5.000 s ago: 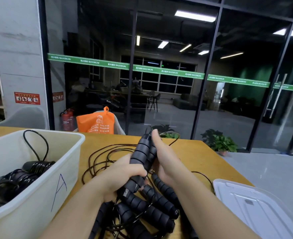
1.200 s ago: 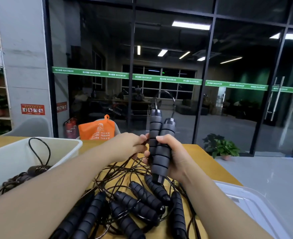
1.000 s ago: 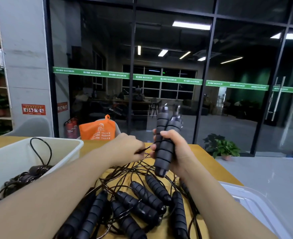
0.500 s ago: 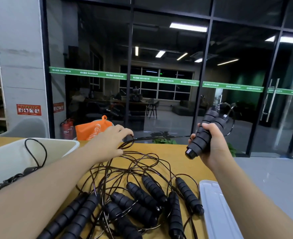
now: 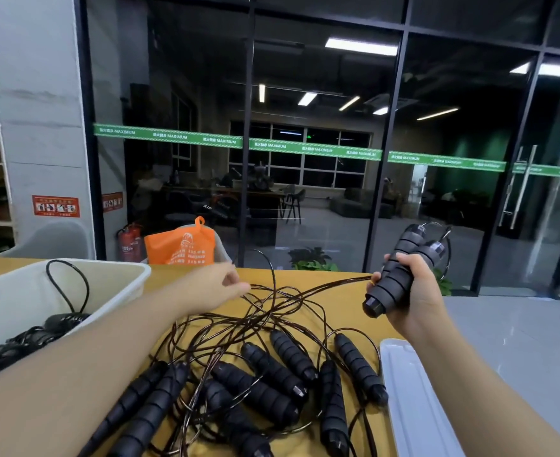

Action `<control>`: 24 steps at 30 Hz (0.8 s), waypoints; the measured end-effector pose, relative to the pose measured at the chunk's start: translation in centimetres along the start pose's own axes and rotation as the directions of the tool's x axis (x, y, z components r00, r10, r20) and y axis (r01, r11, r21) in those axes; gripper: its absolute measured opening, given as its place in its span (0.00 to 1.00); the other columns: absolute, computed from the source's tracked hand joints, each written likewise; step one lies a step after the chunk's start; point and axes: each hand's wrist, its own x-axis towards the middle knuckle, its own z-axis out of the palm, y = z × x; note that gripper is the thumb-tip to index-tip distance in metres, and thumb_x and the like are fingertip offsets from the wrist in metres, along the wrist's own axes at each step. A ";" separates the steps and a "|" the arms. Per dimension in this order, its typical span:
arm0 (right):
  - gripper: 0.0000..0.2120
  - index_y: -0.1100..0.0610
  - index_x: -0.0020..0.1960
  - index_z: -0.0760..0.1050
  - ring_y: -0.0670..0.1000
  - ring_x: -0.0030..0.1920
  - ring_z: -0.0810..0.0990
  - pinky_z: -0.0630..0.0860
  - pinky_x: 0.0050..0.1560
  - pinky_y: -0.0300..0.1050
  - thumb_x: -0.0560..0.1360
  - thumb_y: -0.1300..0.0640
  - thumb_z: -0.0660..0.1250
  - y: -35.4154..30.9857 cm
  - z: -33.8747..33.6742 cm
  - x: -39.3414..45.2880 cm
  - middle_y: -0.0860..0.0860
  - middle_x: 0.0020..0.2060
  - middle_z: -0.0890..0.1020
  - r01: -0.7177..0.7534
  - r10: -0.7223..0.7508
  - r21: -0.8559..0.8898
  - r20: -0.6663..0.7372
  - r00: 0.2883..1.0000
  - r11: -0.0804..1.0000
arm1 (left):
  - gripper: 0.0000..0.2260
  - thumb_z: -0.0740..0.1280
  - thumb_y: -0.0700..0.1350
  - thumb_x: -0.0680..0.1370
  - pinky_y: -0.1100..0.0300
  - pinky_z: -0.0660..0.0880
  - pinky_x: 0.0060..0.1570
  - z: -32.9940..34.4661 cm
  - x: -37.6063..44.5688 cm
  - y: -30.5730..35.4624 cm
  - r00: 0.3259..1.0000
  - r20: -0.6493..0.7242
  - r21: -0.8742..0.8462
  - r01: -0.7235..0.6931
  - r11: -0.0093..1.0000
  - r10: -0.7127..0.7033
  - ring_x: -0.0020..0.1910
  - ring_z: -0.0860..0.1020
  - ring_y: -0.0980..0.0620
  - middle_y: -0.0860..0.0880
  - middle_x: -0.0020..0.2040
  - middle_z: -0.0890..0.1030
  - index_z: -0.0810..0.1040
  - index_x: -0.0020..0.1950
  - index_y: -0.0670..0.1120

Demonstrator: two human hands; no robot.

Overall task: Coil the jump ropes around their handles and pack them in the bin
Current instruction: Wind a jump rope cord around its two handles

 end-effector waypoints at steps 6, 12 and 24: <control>0.04 0.57 0.49 0.72 0.49 0.35 0.74 0.76 0.41 0.48 0.76 0.57 0.64 0.3 -0.6 0.0 0.52 0.39 0.73 -0.010 0.010 0.006 -0.024 1.000 1.000 | 0.27 0.69 0.56 0.75 0.61 0.72 0.61 4.1 -1.5 -0.1 0.948 0.319 0.019 -0.003 1.000 -0.003 0.62 0.73 0.56 0.53 0.67 0.73 0.67 0.71 0.51; 0.04 0.56 0.49 0.71 0.50 0.36 0.74 0.75 0.42 0.49 0.76 0.57 0.64 0.7 -1.2 0.2 0.52 0.38 0.74 -0.012 0.008 -0.052 -0.079 0.997 0.999 | 0.05 0.60 0.47 0.81 0.67 0.72 0.31 5.3 -1.3 0.1 0.968 0.251 -0.096 0.009 0.995 0.015 0.34 0.75 0.58 0.50 0.48 0.82 0.75 0.53 0.50; 0.06 0.55 0.43 0.68 0.50 0.33 0.71 0.66 0.32 0.44 0.77 0.54 0.63 1.1 -2.8 0.2 0.52 0.34 0.70 0.014 -0.040 -0.120 -0.216 0.976 0.993 | 0.13 0.54 0.48 0.83 0.58 0.70 0.44 -3.4 0.0 1.1 0.975 -0.221 -0.459 -0.120 0.880 0.017 0.40 0.73 0.53 0.51 0.46 0.78 0.78 0.52 0.53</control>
